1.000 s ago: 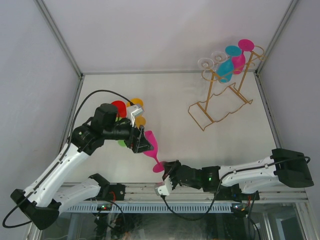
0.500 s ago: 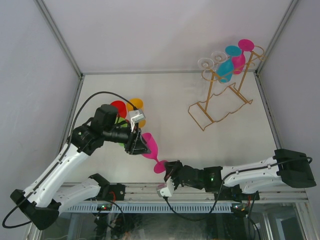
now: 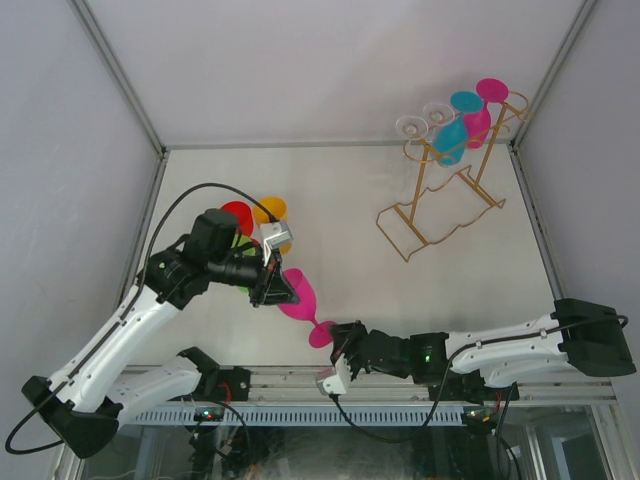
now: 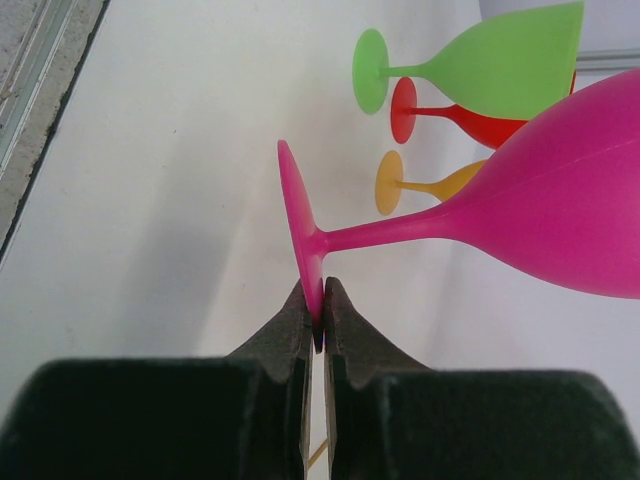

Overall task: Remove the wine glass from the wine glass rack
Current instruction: Place the wine glass at the center of the board.

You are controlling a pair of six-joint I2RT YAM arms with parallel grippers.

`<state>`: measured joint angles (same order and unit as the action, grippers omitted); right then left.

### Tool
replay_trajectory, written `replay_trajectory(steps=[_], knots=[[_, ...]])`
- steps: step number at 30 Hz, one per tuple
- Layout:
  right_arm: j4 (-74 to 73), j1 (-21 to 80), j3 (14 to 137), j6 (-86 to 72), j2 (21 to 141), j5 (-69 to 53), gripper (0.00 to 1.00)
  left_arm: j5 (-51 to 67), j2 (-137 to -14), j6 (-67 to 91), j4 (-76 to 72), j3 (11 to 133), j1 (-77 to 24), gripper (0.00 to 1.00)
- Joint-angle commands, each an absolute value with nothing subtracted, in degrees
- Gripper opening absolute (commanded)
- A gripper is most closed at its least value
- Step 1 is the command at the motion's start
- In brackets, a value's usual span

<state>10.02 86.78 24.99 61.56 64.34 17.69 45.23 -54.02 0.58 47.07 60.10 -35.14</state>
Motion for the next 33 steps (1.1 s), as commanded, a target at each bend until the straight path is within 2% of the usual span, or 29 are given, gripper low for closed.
replay_trajectory(steps=[1,12,13,14,17,20,25,29,33], knots=[[15.8,85.6,26.0,59.8,63.0,20.3,0.0,46.6,-54.1,-0.3,50.4,62.4,-36.1,0.0],[19.3,85.8,25.4,59.1,62.2,20.6,0.0,42.5,-54.1,0.0,50.9,63.1,-36.1,0.0],[19.4,85.8,25.5,59.4,61.9,20.4,0.0,42.3,-54.1,0.0,50.9,63.2,-36.1,0.04],[19.4,85.8,25.5,59.8,61.7,20.1,0.0,41.9,-54.2,0.0,51.0,63.2,-36.1,0.14],[18.4,85.7,25.5,60.8,61.1,19.0,0.0,41.5,-54.1,-0.1,51.5,63.3,-36.1,0.35],[17.6,85.7,25.5,61.0,60.9,18.0,0.0,41.3,-54.0,-0.6,52.2,63.6,-36.1,0.43],[18.0,85.8,25.4,61.7,61.2,18.3,0.0,44.2,-53.8,-0.8,51.4,62.8,-36.1,0.49],[18.3,85.7,25.3,61.8,61.1,18.8,0.0,43.7,-53.2,-0.9,51.5,62.5,-36.1,0.41],[18.0,85.3,25.3,61.1,61.2,19.4,0.0,43.9,-52.8,-1.6,51.8,62.7,-36.1,0.09]])
